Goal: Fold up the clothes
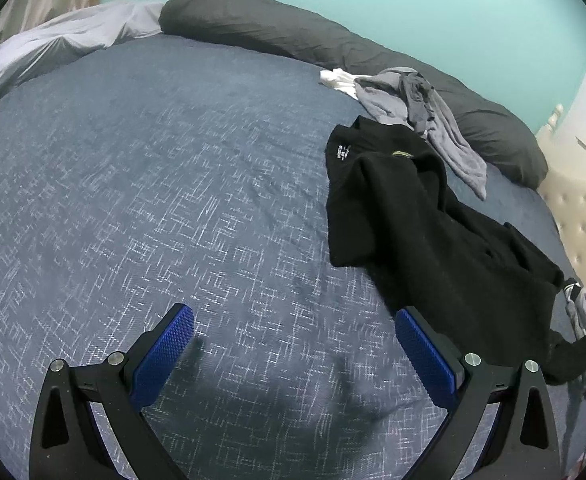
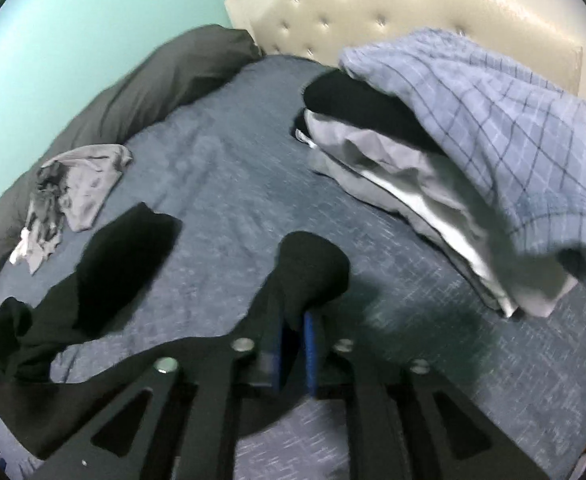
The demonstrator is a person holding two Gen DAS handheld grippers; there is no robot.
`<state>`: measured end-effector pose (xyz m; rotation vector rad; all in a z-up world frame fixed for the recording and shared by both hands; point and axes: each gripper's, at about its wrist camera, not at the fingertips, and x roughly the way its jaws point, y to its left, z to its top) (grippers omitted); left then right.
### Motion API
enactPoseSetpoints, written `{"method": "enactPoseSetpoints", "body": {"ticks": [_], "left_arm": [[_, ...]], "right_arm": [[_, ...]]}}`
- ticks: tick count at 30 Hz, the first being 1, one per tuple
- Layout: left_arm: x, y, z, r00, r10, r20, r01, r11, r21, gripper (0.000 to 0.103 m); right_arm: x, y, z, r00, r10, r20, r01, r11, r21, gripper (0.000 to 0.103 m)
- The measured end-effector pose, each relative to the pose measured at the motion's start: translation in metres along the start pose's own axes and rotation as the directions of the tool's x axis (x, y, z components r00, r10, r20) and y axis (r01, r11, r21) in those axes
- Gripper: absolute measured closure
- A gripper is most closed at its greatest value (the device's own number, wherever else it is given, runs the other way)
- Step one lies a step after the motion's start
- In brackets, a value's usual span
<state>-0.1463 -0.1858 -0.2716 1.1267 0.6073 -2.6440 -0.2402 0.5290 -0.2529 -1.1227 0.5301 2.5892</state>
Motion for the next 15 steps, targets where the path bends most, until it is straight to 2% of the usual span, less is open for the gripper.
{"method": "enactPoseSetpoints", "body": {"ticks": [3, 7, 8, 9, 10, 12, 15], "left_arm": [[0.002, -0.003, 0.0, 1.0, 0.002, 0.0, -0.002, 1.0, 0.003, 0.0], [0.003, -0.007, 0.0, 1.0, 0.006, -0.004, -0.006, 1.0, 0.016, 0.0], [0.002, -0.007, 0.001, 1.0, 0.008, -0.003, -0.008, 1.0, 0.019, 0.0], [0.002, -0.007, 0.001, 1.0, 0.01, -0.001, -0.01, 1.0, 0.02, 0.0], [0.001, -0.007, 0.001, 1.0, 0.011, 0.0, -0.011, 1.0, 0.019, 0.0], [0.001, -0.007, 0.001, 1.0, 0.011, 0.0, -0.011, 1.0, 0.016, 0.0], [0.001, -0.005, 0.002, 1.0, 0.006, 0.0, -0.006, 1.0, 0.007, 0.0]], "right_arm": [[-0.015, 0.01, -0.002, 0.997, 0.065, 0.033, -0.065, 0.998, 0.025, 0.075], [-0.036, 0.031, 0.002, 0.993, 0.074, 0.096, -0.075, 0.997, 0.005, 0.074], [-0.049, 0.035, 0.003, 0.984, 0.076, 0.161, -0.077, 0.997, 0.005, 0.07], [-0.056, 0.037, 0.003, 0.978, 0.08, 0.192, -0.083, 0.997, 0.007, 0.065], [-0.061, 0.04, 0.003, 0.976, 0.079, 0.205, -0.081, 0.997, 0.001, 0.052], [-0.066, 0.05, 0.0, 0.974, 0.095, 0.206, -0.093, 0.996, -0.018, 0.05], [-0.058, 0.068, -0.006, 0.973, 0.189, 0.132, -0.187, 0.982, -0.029, 0.05]]}}
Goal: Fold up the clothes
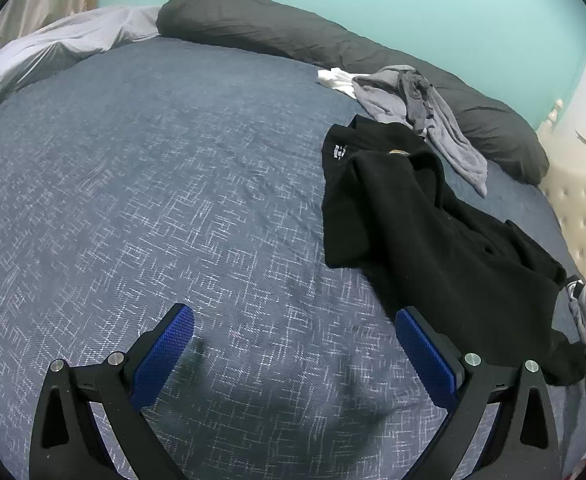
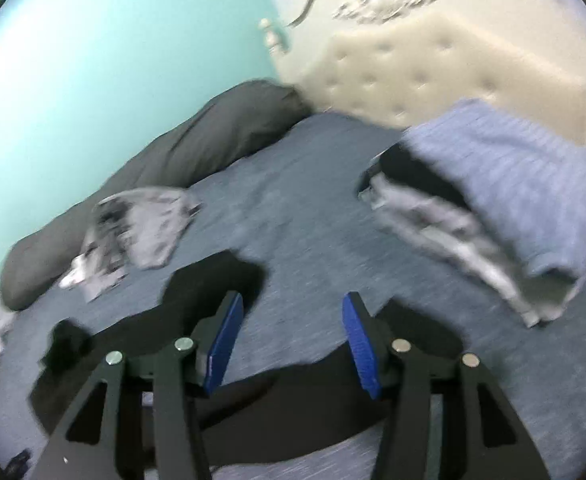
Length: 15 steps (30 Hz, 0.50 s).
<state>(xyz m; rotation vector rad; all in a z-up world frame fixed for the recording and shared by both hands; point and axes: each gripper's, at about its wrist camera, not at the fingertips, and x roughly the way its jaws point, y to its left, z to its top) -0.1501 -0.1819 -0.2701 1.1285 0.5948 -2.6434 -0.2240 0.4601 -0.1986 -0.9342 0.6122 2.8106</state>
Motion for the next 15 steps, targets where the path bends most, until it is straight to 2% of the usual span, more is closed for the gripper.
{"method": "enactPoseSetpoints", "body": {"ticks": [2, 5, 10, 15], "left_arm": [[0.0, 0.001, 0.001, 1.0, -0.003, 0.001, 0.003, 1.0, -0.005, 0.0], [0.0, 0.003, 0.003, 1.0, 0.008, 0.006, -0.008, 1.0, -0.003, 0.0], [0.005, 0.008, 0.007, 1.0, 0.005, 0.007, -0.005, 1.0, -0.028, 0.0], [0.015, 0.004, 0.012, 1.0, 0.018, -0.011, -0.018, 1.0, -0.003, 0.0]], "right_arm": [[0.011, 0.012, -0.01, 0.997, 0.063, -0.053, -0.062, 0.998, 0.022, 0.05], [0.03, 0.034, -0.033, 0.975, 0.18, -0.127, -0.172, 0.982, 0.076, 0.046], [0.056, 0.085, -0.075, 0.926, 0.315, -0.209, -0.299, 0.948, 0.108, 0.044], [0.068, 0.13, -0.107, 0.868, 0.422, -0.261, -0.412, 0.906, 0.094, 0.044]]}}
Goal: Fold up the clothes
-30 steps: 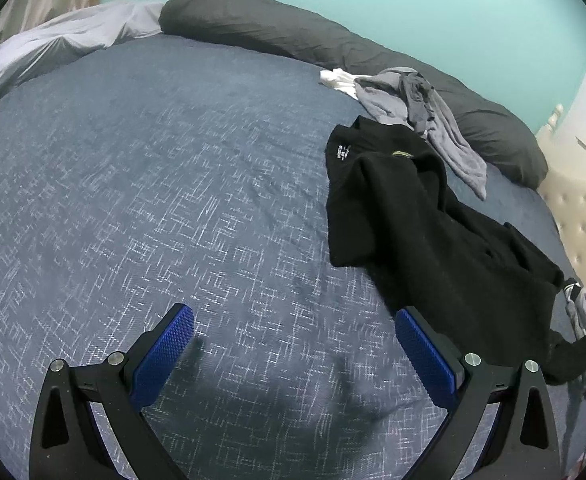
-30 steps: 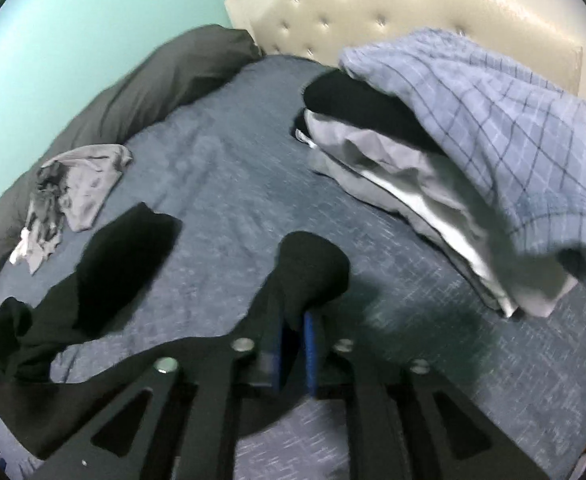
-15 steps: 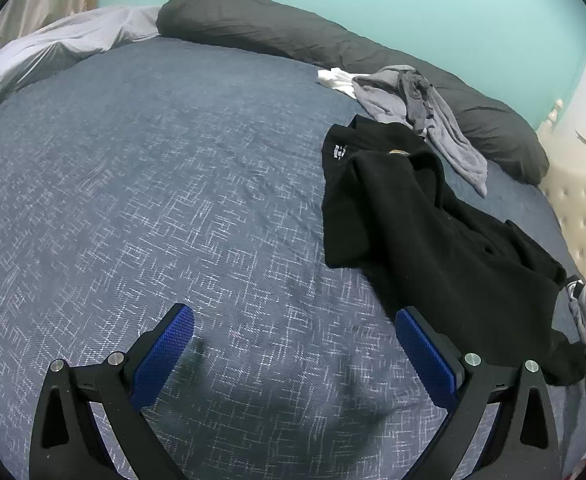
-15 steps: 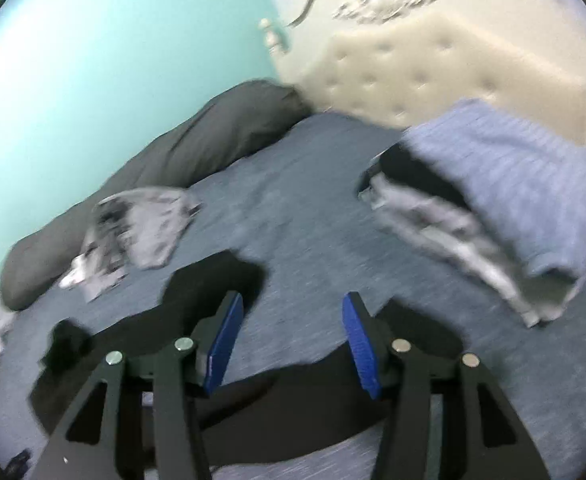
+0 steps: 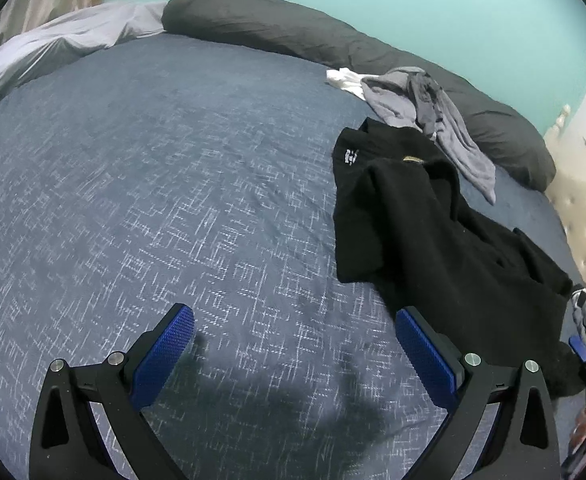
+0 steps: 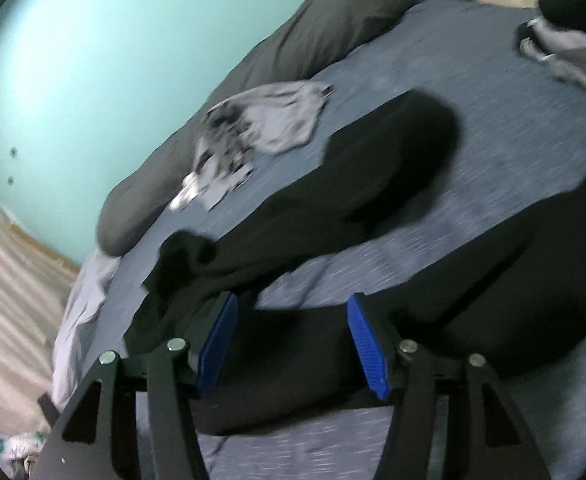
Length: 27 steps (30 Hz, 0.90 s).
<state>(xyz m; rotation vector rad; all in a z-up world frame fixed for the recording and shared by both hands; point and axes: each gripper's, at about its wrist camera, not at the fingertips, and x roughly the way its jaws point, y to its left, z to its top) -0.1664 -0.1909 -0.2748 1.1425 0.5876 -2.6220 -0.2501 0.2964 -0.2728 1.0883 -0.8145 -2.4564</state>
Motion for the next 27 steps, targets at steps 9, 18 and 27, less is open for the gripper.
{"method": "enactPoseSetpoints", "body": {"ticks": [9, 18, 27], "left_arm": [[0.02, -0.015, 0.007, 0.998, 0.035, -0.043, -0.032, 0.997, 0.069, 0.0], [0.042, -0.03, 0.007, 0.998, 0.038, -0.059, -0.031, 0.994, 0.106, 0.0], [0.061, -0.031, 0.015, 0.997, 0.061, -0.049, -0.056, 0.994, 0.098, 0.0]], "right_arm": [[0.023, 0.012, -0.021, 0.996, 0.066, -0.066, -0.07, 0.996, -0.06, 0.044], [0.025, 0.011, -0.027, 0.989, 0.118, -0.085, -0.122, 0.991, -0.051, 0.044], [0.033, 0.004, -0.028, 0.988, 0.116, -0.098, -0.12, 0.992, -0.039, 0.044]]}}
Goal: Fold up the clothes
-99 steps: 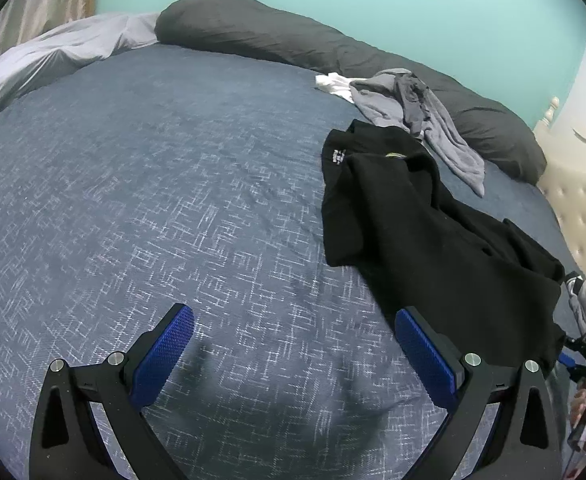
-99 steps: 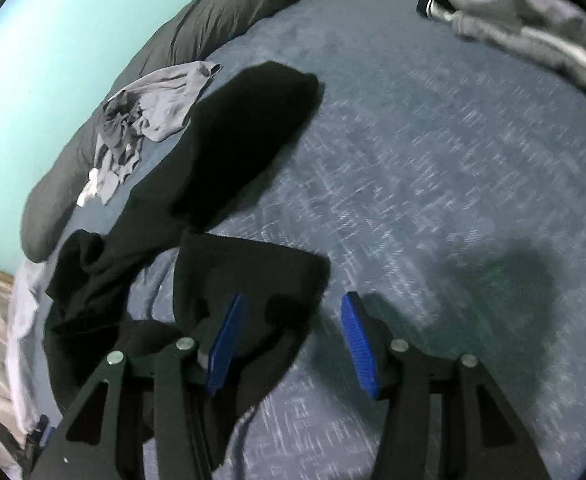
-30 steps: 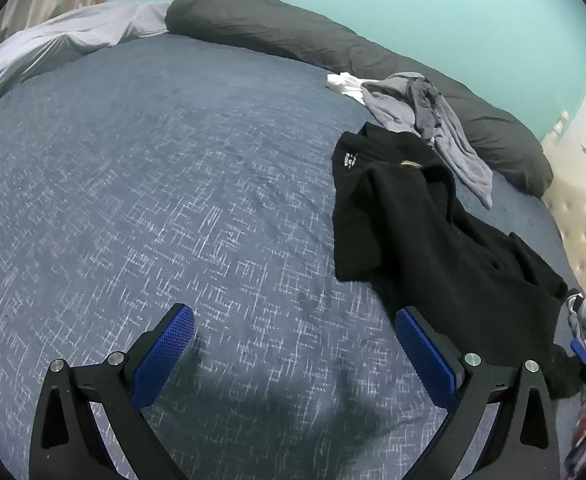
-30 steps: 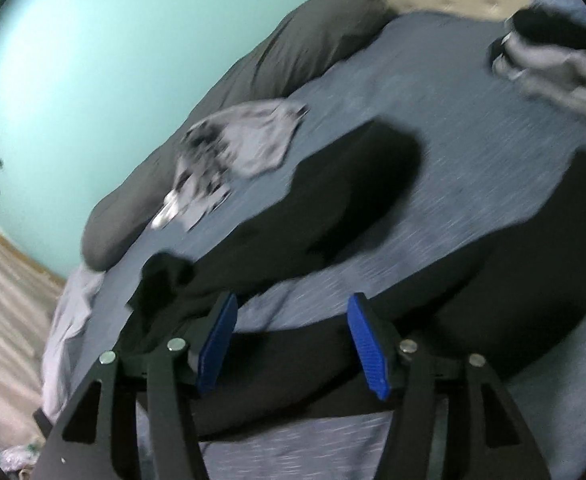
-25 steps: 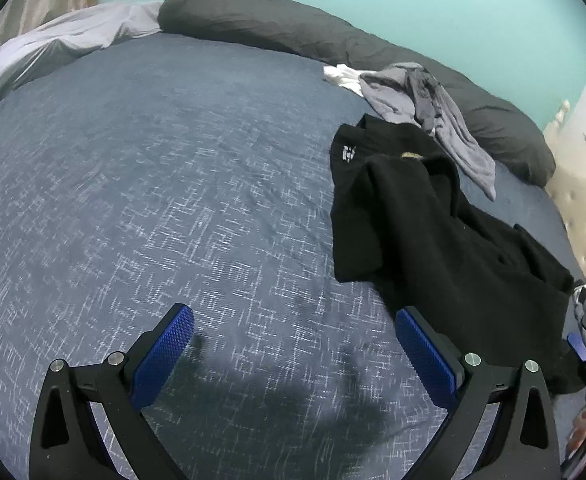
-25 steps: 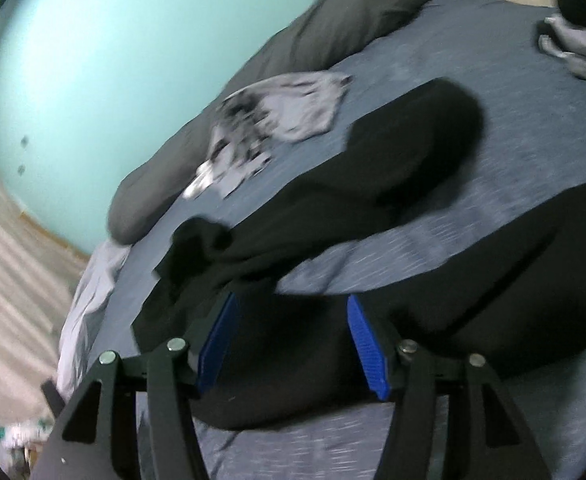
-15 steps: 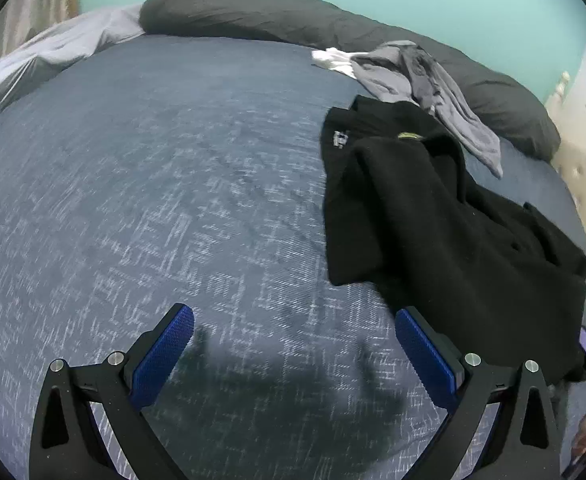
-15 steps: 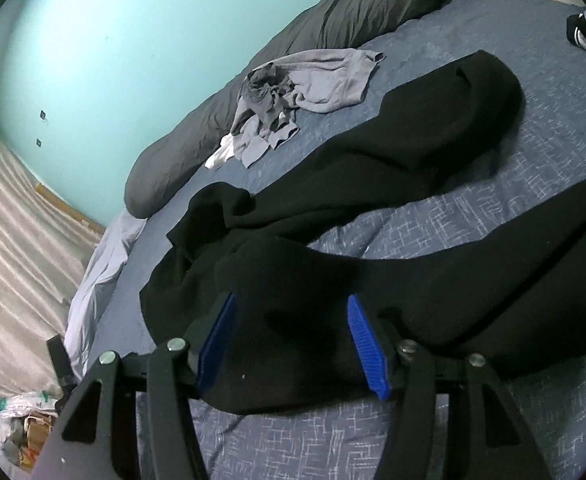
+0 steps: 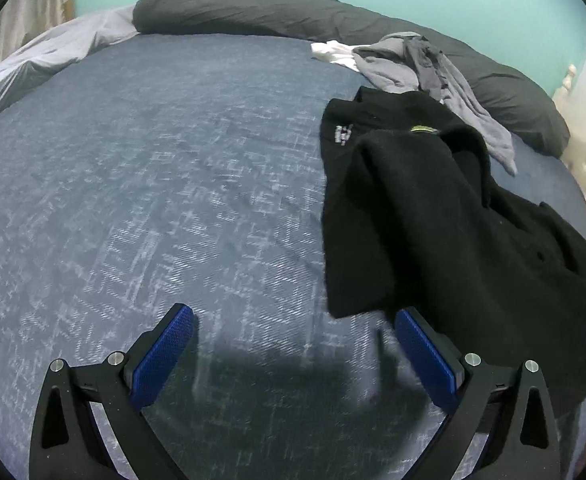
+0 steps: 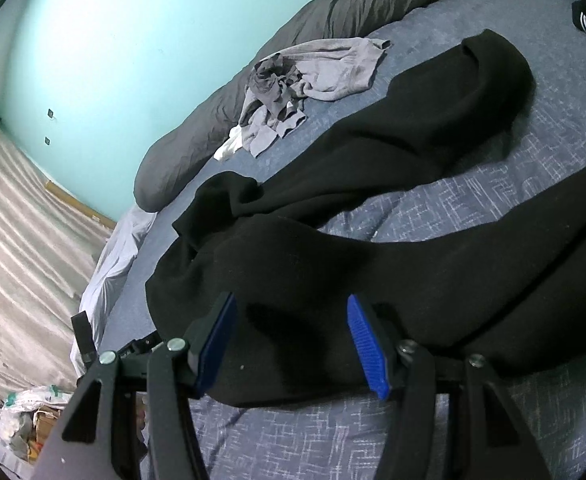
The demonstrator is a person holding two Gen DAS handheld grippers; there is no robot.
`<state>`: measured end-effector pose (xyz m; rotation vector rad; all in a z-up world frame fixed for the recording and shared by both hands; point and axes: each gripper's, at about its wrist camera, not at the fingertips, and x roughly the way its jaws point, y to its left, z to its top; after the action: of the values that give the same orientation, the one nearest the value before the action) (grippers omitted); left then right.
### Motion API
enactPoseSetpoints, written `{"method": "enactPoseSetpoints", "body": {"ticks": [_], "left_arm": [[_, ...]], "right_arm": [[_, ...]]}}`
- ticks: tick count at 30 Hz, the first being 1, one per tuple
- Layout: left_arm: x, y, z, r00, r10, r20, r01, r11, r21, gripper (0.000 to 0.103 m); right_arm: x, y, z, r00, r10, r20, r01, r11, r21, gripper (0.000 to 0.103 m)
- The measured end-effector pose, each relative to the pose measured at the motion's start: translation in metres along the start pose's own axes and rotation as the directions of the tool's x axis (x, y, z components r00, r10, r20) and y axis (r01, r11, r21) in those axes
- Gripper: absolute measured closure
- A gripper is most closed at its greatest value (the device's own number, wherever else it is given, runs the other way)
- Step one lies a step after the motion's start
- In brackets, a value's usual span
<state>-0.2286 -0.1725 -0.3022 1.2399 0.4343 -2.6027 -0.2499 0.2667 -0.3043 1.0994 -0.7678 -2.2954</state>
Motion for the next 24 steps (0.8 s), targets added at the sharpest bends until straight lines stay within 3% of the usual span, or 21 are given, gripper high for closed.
{"method": "enactPoseSetpoints", "body": {"ticks": [7, 14, 18, 24], "left_arm": [[0.004, -0.014, -0.001, 1.0, 0.019, 0.003, -0.019, 0.999, 0.036, 0.0], [0.007, -0.007, 0.002, 1.0, 0.005, -0.005, -0.005, 1.0, -0.011, 0.0], [0.009, -0.01, 0.004, 0.999, 0.033, 0.009, -0.033, 0.999, 0.009, 0.0], [0.021, -0.012, -0.002, 0.998, 0.063, -0.031, -0.062, 0.998, 0.021, 0.0]], "right_arm": [[0.001, -0.004, 0.001, 1.0, 0.002, 0.001, -0.002, 1.0, 0.013, 0.044], [0.001, -0.007, 0.001, 1.0, 0.001, 0.002, -0.001, 1.0, 0.019, 0.044], [0.001, -0.009, 0.001, 1.0, 0.001, 0.003, -0.001, 1.0, 0.023, 0.044], [0.001, -0.011, 0.002, 1.0, 0.002, 0.005, -0.002, 0.999, 0.033, 0.044]]}}
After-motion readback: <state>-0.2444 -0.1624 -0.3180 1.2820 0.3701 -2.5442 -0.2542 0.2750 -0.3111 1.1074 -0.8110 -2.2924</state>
